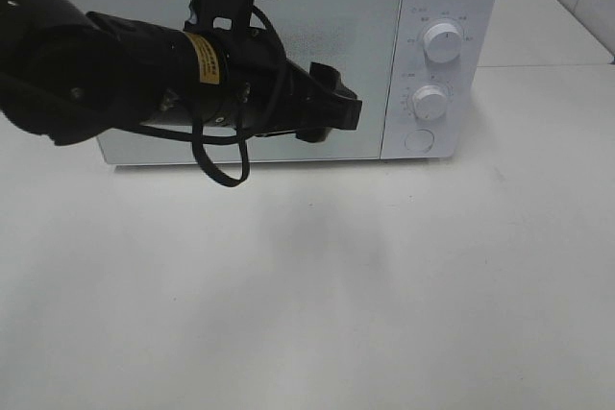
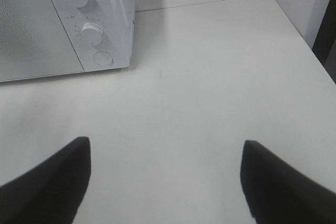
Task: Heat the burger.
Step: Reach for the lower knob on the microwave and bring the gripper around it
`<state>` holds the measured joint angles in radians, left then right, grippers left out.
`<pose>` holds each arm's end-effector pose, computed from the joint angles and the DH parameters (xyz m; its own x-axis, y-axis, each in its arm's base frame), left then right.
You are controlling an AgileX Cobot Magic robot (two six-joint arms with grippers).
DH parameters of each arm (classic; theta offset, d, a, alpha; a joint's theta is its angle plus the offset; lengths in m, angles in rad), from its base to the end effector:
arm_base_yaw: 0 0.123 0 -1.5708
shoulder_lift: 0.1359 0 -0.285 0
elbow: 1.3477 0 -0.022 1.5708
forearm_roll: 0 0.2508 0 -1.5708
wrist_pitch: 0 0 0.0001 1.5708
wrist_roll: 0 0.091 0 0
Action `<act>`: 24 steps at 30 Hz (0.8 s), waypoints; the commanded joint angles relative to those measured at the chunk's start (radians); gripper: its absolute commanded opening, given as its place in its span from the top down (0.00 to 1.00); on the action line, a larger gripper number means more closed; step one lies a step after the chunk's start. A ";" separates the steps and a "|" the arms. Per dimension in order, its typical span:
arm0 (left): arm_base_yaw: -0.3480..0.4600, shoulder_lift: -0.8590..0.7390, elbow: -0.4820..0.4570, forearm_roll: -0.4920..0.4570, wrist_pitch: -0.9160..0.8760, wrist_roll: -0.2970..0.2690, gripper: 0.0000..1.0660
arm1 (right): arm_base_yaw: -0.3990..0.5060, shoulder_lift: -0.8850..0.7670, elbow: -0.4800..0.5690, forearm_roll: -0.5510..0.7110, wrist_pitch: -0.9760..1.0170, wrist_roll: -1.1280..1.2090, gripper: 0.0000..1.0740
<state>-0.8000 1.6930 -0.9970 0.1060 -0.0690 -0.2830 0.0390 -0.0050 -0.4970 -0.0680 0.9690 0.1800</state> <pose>0.2567 -0.2652 0.2263 -0.4800 0.2411 -0.8435 0.6472 0.7464 -0.1549 -0.0017 -0.0052 0.2842 -0.3639 0.1267 -0.9228 0.0650 0.9917 0.1105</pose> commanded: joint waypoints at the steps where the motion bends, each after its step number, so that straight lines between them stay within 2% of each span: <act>1: -0.008 -0.055 0.005 -0.009 0.129 -0.011 0.05 | -0.007 -0.025 0.004 -0.006 -0.008 -0.002 0.29; 7: -0.008 -0.120 0.005 -0.011 0.304 -0.011 0.05 | -0.007 -0.025 0.004 -0.006 -0.008 -0.002 0.29; 14: -0.008 -0.214 0.005 -0.067 0.601 -0.008 0.05 | -0.007 -0.025 0.004 -0.006 -0.008 -0.002 0.29; 18: -0.008 -0.248 0.005 -0.065 0.729 -0.002 0.05 | -0.007 -0.025 0.004 -0.006 -0.008 -0.002 0.29; 24: 0.023 -0.278 0.005 -0.051 0.825 0.000 0.05 | -0.007 -0.025 0.004 -0.006 -0.008 -0.002 0.29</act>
<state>-0.7790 1.4220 -0.9930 0.0470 0.7390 -0.2830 0.0390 -0.0050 -0.4970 -0.0680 0.9690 0.1800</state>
